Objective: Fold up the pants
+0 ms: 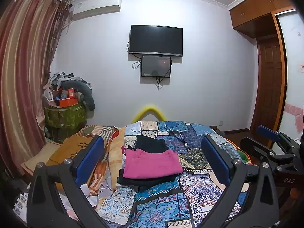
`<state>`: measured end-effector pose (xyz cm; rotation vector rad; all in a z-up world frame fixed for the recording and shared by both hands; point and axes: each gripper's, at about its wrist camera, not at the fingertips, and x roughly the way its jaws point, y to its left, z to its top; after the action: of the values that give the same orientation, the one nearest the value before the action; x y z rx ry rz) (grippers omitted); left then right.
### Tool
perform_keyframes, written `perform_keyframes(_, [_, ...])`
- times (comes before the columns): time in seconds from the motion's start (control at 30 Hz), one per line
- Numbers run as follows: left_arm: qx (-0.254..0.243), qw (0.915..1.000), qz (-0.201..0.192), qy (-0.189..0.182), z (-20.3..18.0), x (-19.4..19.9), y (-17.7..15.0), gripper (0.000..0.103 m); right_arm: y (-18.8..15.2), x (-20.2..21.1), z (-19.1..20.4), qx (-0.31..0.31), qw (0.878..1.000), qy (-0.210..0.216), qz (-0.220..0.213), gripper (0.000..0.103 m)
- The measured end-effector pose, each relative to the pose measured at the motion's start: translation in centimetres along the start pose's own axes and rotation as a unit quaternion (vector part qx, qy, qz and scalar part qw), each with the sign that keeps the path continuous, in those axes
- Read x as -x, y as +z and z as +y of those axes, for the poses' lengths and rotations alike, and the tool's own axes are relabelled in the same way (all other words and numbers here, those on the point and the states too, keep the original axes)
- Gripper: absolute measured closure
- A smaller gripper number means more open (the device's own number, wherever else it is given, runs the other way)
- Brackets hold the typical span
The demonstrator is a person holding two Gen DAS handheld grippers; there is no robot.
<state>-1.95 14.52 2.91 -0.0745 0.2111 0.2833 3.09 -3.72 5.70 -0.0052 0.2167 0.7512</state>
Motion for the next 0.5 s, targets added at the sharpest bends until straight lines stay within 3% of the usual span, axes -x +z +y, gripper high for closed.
perform_keyframes(0.5, [-0.003, 0.9999, 0.004, -0.016, -0.13, -0.15, -0.07, 0.000, 0.08, -0.13, -0.04, -0.003, 1.000, 0.000, 0.002, 0.000])
